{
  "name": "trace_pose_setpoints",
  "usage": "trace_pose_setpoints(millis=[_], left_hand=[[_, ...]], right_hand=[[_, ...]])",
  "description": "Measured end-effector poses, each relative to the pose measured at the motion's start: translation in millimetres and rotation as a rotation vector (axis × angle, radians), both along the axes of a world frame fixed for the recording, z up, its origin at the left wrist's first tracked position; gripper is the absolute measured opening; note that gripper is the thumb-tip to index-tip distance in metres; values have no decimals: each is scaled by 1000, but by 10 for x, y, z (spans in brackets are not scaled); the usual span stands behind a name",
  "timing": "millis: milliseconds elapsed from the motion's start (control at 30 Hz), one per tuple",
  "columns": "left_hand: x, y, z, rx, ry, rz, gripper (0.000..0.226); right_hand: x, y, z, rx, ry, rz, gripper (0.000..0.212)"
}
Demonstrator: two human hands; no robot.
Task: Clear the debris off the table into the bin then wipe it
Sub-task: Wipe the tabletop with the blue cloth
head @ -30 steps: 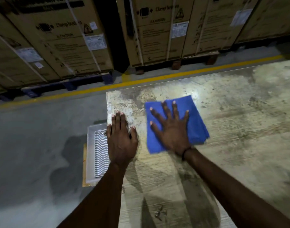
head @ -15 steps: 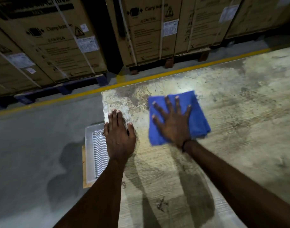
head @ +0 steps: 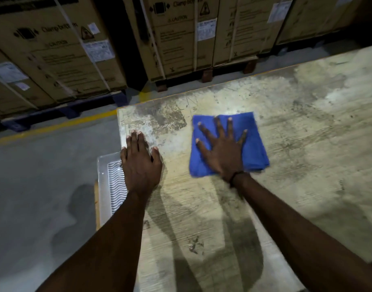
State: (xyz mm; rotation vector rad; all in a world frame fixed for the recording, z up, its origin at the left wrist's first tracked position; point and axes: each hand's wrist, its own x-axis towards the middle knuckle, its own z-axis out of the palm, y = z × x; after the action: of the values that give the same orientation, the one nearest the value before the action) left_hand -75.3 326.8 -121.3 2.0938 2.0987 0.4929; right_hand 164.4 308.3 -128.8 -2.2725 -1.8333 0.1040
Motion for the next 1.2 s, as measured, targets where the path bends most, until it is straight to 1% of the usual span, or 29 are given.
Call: trace_pose_setpoints(millis=[33,100,167,233,300,367,433,467,533,633,700,767,833,933,1033,1100,1133,1200], left_hand=[[7,-8,-4,-1,0,-4,69],[5,9,15,-1,-9,-9,69],[-6,-4,18,-1,-18,-17,68],[-14,-9,3,-4,-10,-26,67],[-12,-28,-3,-16,6,-36,67],[9,-91,-6,-25,20,-40,67],[50,-207,-2,-41,22,-28,69],[85,-298,-7,-50,23,-21,70],[178,-565,-31,-66,21,-16,72],[349,-1066,-43,-79,22,-17,76],[475,-1459,-41,-81,28,-22,75],[608,-1850,-40,-84,36,-30,75],[744,-2181,-36,-96,41,-38,74],[951,-2507,-52,-92,49,-40,73],[1126,-2633,-64,-87,51,-23,74],[1174,-2636,-78,-81,67,-15,75],[1180,-2625,-86,-79,71,-11,75],[1181,-2614,-99,-82,78,-4,76]], right_hand=[[-169,-255,6,6,-28,60,60],[-430,-856,44,-3,-8,225,59],[-392,-1312,19,9,-5,306,56],[-76,-1335,-23,11,-49,256,56],[348,-1052,-29,-8,-68,135,59],[697,-727,36,-59,-13,6,60],[798,-569,36,-73,37,-63,59],[728,-592,16,-65,45,-72,59],[439,-894,-5,-28,12,-44,60],[4,-1754,35,-8,-40,117,59],[6,-2280,65,-62,-34,193,58],[280,-2529,67,-66,-51,169,58],[708,-2470,59,-79,-70,87,60],[1293,-2081,87,-110,-46,-57,62],[1392,-1850,73,-96,2,-174,63],[1139,-1998,46,-82,-37,-122,63],[965,-2154,50,-67,-69,-41,63],[698,-2544,57,-57,-66,149,61]])
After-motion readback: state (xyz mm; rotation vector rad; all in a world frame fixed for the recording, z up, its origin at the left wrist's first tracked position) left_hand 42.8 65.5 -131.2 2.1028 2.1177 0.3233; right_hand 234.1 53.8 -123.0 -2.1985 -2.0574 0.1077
